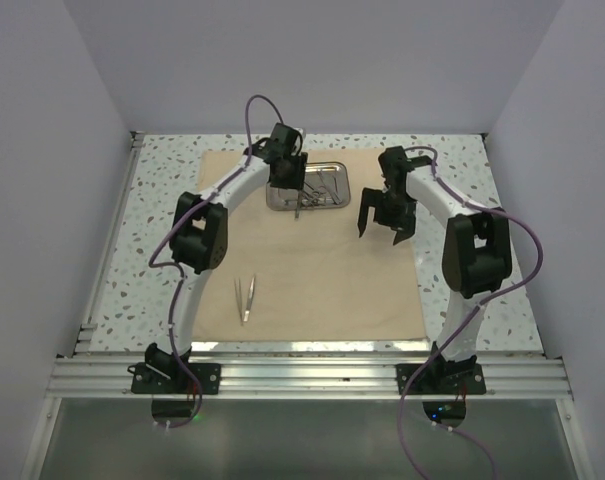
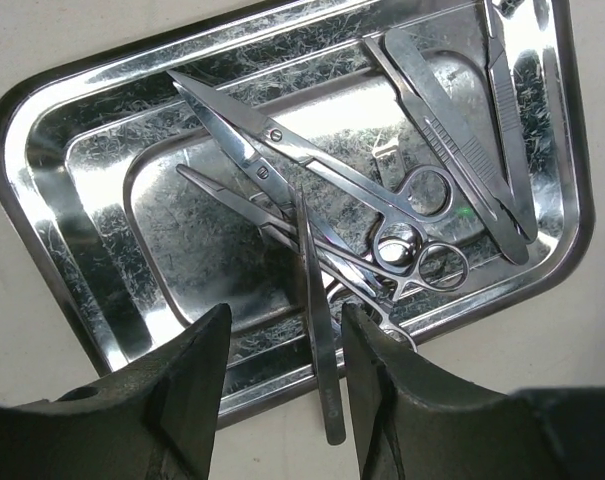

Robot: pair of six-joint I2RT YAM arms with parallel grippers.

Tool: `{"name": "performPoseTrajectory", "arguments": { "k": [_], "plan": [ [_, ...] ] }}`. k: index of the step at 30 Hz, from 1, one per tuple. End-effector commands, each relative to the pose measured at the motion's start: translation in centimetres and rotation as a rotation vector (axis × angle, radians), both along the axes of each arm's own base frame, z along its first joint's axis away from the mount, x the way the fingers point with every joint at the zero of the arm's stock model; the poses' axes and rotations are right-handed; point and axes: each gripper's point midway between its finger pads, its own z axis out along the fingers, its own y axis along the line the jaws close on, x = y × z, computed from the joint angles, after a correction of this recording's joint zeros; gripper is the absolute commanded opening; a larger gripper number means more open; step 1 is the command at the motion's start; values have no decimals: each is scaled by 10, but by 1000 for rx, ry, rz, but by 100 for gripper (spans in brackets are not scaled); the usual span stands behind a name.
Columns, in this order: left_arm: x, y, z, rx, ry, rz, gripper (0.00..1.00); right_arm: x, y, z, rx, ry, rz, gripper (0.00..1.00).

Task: Open and lay out the surgical kit
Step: Pick up the medical item from the container.

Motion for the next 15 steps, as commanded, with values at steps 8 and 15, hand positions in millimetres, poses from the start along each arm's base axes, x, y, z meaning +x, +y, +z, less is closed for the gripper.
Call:
{"name": "performPoseTrajectory", "arguments": {
  "k": [8, 15],
  "plan": [
    [7, -5, -37, 29, 57, -23, 47, 7, -4, 0, -19, 7, 17, 98],
    [6, -2, -37, 43, 57, -16, 21, 7, -5, -3, -16, 11, 18, 98]
  ]
}}
